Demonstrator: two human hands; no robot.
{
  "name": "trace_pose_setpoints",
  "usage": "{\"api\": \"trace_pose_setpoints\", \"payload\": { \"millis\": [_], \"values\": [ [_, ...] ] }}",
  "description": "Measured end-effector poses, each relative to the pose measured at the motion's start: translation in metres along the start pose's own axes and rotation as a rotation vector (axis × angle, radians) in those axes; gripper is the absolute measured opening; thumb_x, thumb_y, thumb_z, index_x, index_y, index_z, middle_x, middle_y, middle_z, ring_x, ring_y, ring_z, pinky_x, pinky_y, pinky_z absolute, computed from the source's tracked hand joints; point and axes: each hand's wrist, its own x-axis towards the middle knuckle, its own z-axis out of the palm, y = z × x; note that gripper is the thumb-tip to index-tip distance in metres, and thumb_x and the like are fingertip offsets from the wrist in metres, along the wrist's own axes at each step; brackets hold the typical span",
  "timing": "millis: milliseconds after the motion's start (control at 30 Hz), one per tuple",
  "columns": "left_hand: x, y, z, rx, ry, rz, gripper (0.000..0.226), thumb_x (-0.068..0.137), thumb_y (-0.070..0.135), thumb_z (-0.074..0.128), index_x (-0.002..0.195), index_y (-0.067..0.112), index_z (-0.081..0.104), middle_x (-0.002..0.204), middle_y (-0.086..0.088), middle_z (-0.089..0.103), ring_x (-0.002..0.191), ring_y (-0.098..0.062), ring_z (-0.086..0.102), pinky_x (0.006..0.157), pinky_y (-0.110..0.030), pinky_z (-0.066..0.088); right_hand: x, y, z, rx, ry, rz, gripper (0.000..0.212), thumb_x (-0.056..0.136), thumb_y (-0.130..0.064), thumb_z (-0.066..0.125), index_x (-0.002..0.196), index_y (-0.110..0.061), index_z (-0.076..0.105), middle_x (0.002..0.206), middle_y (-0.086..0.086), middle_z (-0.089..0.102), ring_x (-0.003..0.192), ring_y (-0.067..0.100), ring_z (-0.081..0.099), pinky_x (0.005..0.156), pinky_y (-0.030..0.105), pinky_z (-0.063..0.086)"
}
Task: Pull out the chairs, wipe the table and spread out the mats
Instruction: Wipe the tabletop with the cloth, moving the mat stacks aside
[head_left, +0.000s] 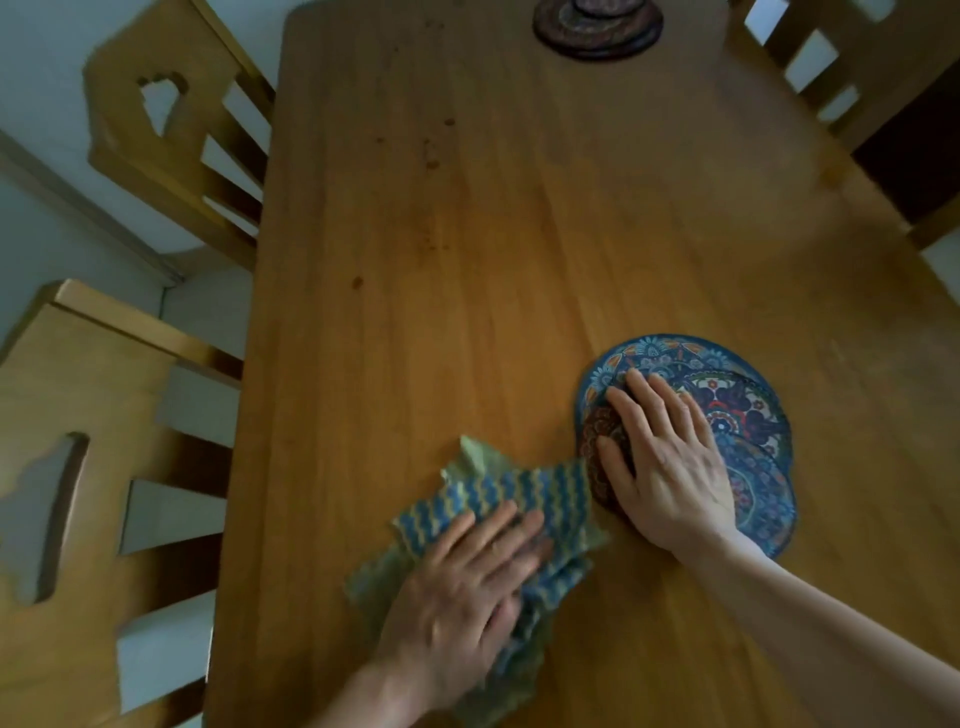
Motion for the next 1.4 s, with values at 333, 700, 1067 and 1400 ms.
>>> {"api": "trace_pose_setpoints", "payload": {
  "millis": [333, 700, 1067, 1400],
  "values": [
    [0.056, -0.079, -0.024, 0.077, 0.174, -0.451, 0.056, 0.094, 0.04, 0.033, 0.15, 0.033, 0.037, 0.159, 0.01, 0.028, 0.149, -0.014, 0.02, 0.119, -0.043, 0.017, 0.0, -0.001, 0.0, 0.003, -0.003, 0.01, 0.057, 0.096, -0.046, 0.035, 0.143, -0.014, 0.045, 0.155, 0.007, 0.036, 0.146, 0.026, 0.025, 0.12, 0.045, 0.016],
    [0.057, 0.033, 0.012, 0.048, 0.161, -0.48, 0.053, 0.101, 0.048, 0.025, 0.152, 0.032, 0.033, 0.163, 0.009, 0.016, 0.152, -0.015, 0.007, 0.12, -0.047, 0.015, 0.0, 0.0, 0.001, -0.008, -0.015, -0.009, 0.058, 0.096, -0.046, 0.034, 0.144, -0.015, 0.043, 0.156, 0.008, 0.035, 0.146, 0.026, 0.024, 0.12, 0.045, 0.016],
    [-0.044, -0.089, -0.018, 0.103, 0.228, -0.775, 0.061, 0.095, 0.051, 0.021, 0.152, 0.032, 0.03, 0.163, 0.008, 0.018, 0.151, -0.016, 0.01, 0.122, -0.045, 0.008, 0.0, -0.002, 0.001, -0.019, -0.01, -0.008, 0.059, 0.096, -0.047, 0.031, 0.144, -0.015, 0.042, 0.155, 0.009, 0.034, 0.146, 0.027, 0.023, 0.121, 0.045, 0.013],
    [-0.03, -0.037, 0.005, -0.074, 0.539, -0.701, 0.022, 0.097, 0.03, 0.051, 0.104, 0.019, 0.068, 0.141, 0.005, 0.056, 0.136, -0.019, 0.042, 0.11, -0.043, 0.035, 0.0, -0.001, 0.002, -0.028, -0.003, -0.005, 0.06, 0.096, -0.049, 0.03, 0.144, -0.015, 0.04, 0.155, 0.009, 0.034, 0.145, 0.027, 0.024, 0.12, 0.044, 0.013]
  ]
}}
